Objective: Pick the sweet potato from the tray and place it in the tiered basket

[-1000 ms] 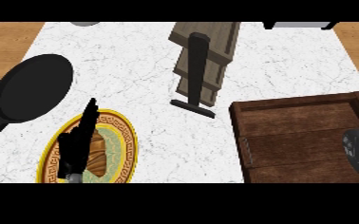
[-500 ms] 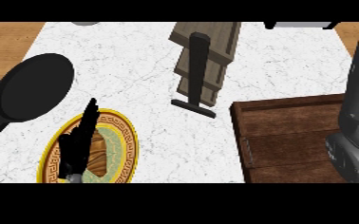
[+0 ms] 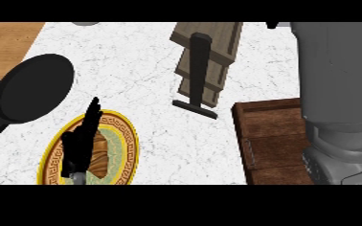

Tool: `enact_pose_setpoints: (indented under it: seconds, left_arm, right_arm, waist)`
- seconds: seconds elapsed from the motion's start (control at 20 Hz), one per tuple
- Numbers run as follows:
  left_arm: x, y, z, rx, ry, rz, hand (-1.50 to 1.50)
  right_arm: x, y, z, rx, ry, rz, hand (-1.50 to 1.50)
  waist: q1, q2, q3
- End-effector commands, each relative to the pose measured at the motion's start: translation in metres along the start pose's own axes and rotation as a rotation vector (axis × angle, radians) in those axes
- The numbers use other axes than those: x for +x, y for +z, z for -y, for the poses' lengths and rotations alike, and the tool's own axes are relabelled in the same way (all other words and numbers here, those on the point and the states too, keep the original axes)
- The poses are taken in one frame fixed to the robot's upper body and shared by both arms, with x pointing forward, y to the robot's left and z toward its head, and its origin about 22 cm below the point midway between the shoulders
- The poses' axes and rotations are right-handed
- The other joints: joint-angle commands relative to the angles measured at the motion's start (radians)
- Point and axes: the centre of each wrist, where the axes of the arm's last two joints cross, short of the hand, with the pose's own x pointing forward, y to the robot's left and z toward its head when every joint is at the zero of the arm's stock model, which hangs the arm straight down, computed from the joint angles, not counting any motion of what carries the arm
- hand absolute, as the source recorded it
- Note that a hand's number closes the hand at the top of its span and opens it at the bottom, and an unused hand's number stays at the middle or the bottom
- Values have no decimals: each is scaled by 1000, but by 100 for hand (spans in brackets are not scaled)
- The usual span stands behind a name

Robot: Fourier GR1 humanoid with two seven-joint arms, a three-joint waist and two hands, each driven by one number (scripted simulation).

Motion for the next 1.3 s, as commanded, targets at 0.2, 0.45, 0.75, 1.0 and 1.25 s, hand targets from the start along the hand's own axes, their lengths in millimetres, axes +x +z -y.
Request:
enact_pose_setpoints:
  seconds: [0.2,0.45,0.75,1.0,1.25]
  left_arm:
    - [-17,16,3,-18,14,-68,0]
    - [-12,13,2,-6,-14,-70,0]
    - [-14,5,0,-4,-2,-62,0]
    - [-19,15,-7,24,11,-88,0]
    - [-20,14,8,42,1,-91,0]
  right_arm:
    - [-7,-17,-18,38,-375,-65,-150]
    - [-6,-15,-8,-30,-579,-5,-150]
    - [-28,-7,55,-356,-637,-15,-150]
    - [-74,13,123,-517,-634,-154,-150]
    - [-146,48,172,-563,-650,-176,-150]
  waist:
    - [10,4,-7]
    - [6,2,-6]
    - [-15,-1,-7]
    - [-36,-10,-6]
    - [-61,-13,-4]
